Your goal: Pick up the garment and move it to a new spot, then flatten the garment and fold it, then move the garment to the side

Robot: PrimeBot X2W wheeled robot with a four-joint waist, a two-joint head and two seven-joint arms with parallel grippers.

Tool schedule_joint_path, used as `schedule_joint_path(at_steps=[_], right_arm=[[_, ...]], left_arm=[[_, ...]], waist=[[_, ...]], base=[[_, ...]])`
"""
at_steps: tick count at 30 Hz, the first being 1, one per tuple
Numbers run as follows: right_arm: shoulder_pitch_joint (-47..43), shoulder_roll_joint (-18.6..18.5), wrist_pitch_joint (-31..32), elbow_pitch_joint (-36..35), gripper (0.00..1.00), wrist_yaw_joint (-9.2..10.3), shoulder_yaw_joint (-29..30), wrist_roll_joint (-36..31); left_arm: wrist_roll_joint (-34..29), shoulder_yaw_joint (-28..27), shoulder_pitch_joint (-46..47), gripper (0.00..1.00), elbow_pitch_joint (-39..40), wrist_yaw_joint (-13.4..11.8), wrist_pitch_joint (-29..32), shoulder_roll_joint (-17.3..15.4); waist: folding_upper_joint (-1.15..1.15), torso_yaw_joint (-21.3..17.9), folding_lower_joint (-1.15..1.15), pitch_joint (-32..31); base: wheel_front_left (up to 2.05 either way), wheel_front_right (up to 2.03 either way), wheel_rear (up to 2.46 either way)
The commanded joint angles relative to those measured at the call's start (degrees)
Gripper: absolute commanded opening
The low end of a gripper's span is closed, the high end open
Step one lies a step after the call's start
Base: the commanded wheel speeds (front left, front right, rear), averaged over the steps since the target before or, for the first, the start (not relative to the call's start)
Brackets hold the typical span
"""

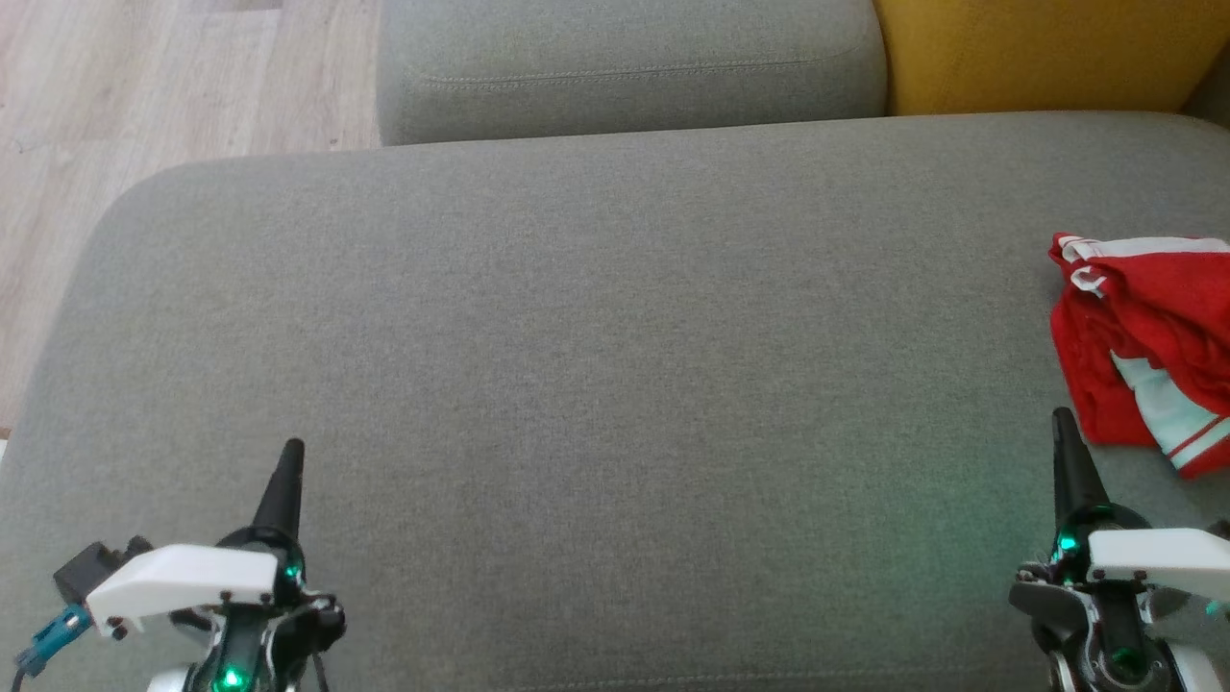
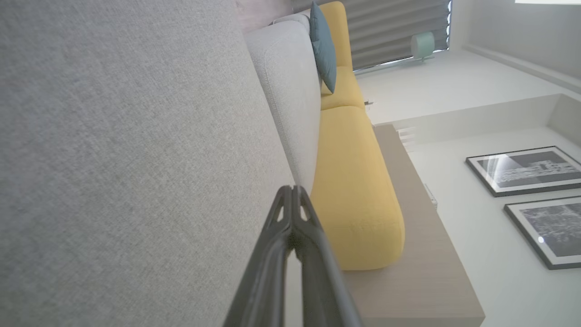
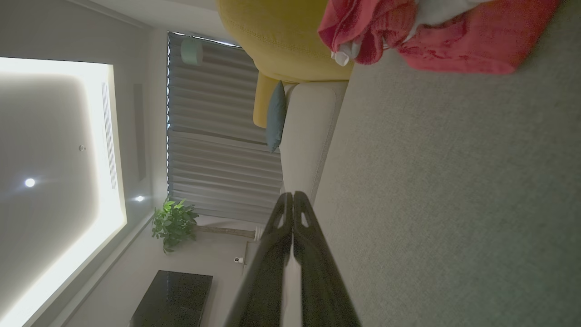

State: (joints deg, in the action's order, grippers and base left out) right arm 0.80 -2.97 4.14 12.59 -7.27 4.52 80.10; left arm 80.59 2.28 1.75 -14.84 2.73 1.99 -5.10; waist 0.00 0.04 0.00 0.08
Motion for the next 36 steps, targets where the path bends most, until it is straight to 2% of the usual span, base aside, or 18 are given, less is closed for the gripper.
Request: schedule_joint_path(at_steps=[1,19,36], right_arm=[[3.1,-1.3,0.4,-1.4,0.00,-0.19,-0.7,1.5],[5.2,-1.3,0.8,1.3,0.00,-0.22,0.1,13.3],[5.2,-1.0,1.1,1.4,0.00,-0.22,0.5,13.4]], left_arm=[[1.3,-2.6,3.2,0.00,1.6,0.8,0.4,-0.4],[12.6,-7.1,4.3,0.00,0.9,4.6,3.1,1.0],[12.7,-7.5,4.3,0.00,0.8,4.8,3.4,1.3]], waist=[[0.00,0.0,0.00,0.0],[0.00,0.0,0.00,0.1],[0.00,0.0,0.00,0.1]], base=[[0.00,0.00,0.00],[0.00,0.00,0.00],[0.00,0.00,0.00]])
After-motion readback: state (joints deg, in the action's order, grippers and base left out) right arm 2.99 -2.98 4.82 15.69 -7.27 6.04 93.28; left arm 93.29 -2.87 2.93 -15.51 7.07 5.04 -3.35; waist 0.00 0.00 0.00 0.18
